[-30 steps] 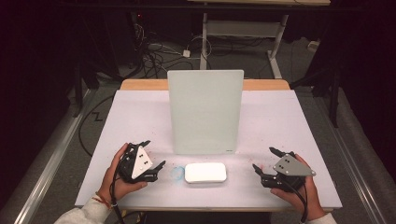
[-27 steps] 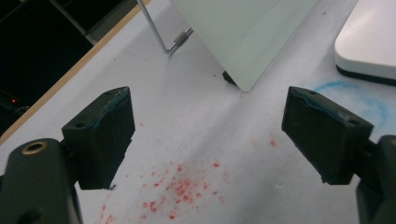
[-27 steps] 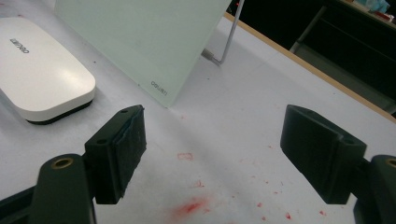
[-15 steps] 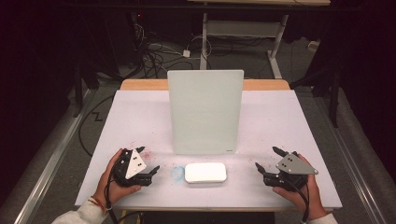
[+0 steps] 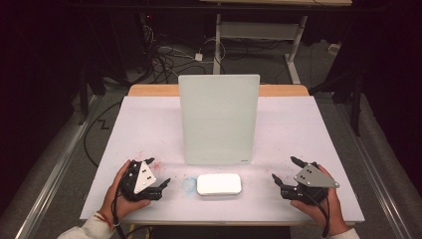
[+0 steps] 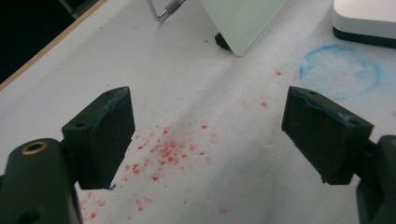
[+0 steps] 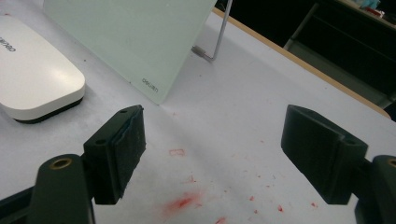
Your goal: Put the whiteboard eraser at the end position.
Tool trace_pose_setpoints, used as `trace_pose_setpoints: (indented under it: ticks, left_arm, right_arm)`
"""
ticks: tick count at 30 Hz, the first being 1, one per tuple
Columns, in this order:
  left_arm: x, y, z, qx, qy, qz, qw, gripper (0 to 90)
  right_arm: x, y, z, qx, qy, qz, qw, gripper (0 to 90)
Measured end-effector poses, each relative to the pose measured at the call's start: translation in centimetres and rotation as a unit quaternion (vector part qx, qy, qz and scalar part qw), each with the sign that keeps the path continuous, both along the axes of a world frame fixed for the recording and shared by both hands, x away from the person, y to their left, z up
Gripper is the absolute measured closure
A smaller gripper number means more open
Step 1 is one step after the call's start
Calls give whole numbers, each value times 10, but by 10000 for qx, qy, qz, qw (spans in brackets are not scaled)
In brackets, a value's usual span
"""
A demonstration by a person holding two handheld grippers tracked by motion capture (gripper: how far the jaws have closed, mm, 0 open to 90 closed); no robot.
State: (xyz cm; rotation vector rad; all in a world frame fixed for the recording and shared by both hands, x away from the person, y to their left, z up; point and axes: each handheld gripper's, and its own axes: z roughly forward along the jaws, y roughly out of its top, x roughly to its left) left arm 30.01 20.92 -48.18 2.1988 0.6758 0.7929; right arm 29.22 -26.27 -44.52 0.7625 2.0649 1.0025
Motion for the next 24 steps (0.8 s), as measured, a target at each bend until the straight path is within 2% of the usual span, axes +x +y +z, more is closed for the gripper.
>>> trace_pose_setpoints:
  ticks: [2,14,24]
  left_arm:
    - [0,0,0,41,-17,-2,10000,170]
    - [5,-1,0,-25,22,-14,10000,171]
    - [2,-2,0,4,15,-30,10000,170]
  right_arm:
    - [0,1,0,-3,-8,7,10000,225]
    - [3,2,-3,-3,66,43,10000,223]
    - [0,3,-3,-43,34,82,10000,222]
